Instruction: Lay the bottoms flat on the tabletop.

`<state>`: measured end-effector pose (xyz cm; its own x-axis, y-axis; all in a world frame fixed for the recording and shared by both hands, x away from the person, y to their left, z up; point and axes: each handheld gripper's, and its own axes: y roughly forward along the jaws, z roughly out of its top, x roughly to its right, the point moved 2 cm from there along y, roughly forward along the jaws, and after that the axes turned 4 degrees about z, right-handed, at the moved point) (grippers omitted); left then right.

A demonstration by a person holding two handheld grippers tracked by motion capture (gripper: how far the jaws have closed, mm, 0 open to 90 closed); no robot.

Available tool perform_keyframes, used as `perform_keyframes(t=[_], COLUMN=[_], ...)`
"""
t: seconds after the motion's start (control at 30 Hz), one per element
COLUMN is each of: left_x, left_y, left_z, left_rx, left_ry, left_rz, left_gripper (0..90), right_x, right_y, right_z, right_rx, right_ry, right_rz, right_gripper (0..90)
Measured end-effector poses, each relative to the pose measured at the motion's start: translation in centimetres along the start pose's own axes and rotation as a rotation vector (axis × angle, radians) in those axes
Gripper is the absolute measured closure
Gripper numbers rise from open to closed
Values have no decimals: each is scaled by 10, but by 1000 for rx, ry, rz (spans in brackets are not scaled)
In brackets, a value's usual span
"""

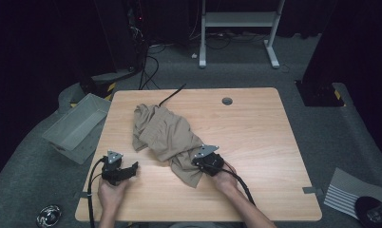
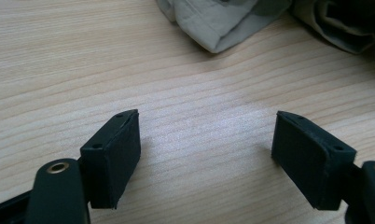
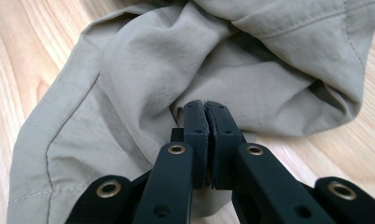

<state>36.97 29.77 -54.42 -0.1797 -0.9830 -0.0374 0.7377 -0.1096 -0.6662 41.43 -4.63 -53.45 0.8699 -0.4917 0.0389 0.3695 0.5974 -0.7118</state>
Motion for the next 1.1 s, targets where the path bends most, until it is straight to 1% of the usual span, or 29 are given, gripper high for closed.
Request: perform_keyframes(t=[0.03,0.1,0.13,0.2,0.37,0.4,0.43,0.53,0.57,0.67,0.7,0.73,0.8,0.83,0.87,0.9,0.93,1.1], left_x=[0,0,0,0,0,0,0,0,0,0,0,0,0,0,0,0,0,0], left_y=[0,0,0,0,0,0,0,0,0,0,0,0,0,0,0,0,0,0], left_z=[0,0,0,0,0,0,0,0,0,0,0,0,0,0,0,0,0,0], left_rx=[0,0,0,0,0,0,1,0,0,1,1,1,1,1,1,1,1,1], left_ry=[-1,0,0,0,0,0,0,-1,-1,-2,-2,-2,-2,-2,-2,-2,-2,-1], left_rz=[-1,0,1,1,2,2,2,3,3,3,3,3,4,4,4,4,4,5], left_gripper=[239,239,240,240,241,241,241,243,243,243,243,243,244,244,244,244,244,243], right_x=[0,1,2,3,7,8,8,11,12,13,14,14,17,17,18,18,20,22], right_y=[-5,-8,-14,-16,-31,-38,-38,-49,-56,-67,-70,-70,-81,-81,-87,-87,-91,-96], right_z=[-6,-10,-16,-19,-36,-42,-42,-53,-61,-72,-76,-76,-87,-87,-93,-93,-98,-103], right_rx=[4,11,16,18,28,27,27,26,27,31,35,35,41,41,37,37,40,46], right_ry=[2,5,12,10,32,37,37,41,45,63,62,62,73,73,81,81,93,101], right_rz=[-7,-9,-15,-21,-44,-56,-56,-69,-81,-94,-99,-99,-111,-111,-122,-122,-129,-135], right_gripper=[870,870,869,869,869,869,869,869,869,869,869,868,868,868,868,868,868,866])
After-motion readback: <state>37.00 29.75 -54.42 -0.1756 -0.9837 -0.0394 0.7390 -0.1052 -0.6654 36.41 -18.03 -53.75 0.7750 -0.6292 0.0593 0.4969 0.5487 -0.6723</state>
